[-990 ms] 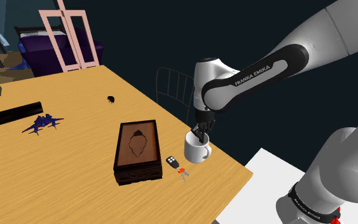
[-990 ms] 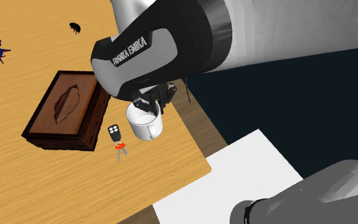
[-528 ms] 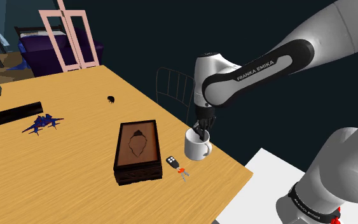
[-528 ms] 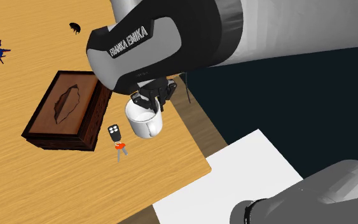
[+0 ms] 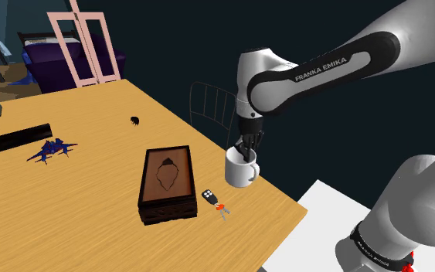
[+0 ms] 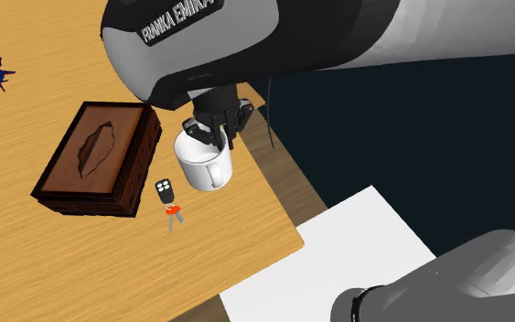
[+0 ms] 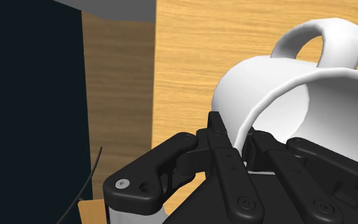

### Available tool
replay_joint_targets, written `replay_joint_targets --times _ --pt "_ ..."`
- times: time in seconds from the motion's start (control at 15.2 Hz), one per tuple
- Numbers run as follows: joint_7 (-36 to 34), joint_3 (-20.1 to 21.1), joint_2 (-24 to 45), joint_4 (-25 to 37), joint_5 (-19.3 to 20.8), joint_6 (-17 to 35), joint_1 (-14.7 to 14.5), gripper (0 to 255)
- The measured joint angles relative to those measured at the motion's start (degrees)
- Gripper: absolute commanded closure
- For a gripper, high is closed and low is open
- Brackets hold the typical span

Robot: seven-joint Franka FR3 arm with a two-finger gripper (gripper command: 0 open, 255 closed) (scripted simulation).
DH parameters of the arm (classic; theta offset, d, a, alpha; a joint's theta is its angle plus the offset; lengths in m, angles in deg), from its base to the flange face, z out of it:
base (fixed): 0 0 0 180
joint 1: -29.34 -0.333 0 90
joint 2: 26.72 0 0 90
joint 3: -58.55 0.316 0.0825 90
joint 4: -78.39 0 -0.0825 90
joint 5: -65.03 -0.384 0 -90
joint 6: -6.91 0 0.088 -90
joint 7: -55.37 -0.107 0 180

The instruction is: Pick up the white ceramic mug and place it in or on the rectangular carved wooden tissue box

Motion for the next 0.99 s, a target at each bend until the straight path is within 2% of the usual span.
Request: replay_joint_targets --times 0.99 --pt "0.12 -0.82 -3.9 8.5 0.05 -12.39 0.11 255"
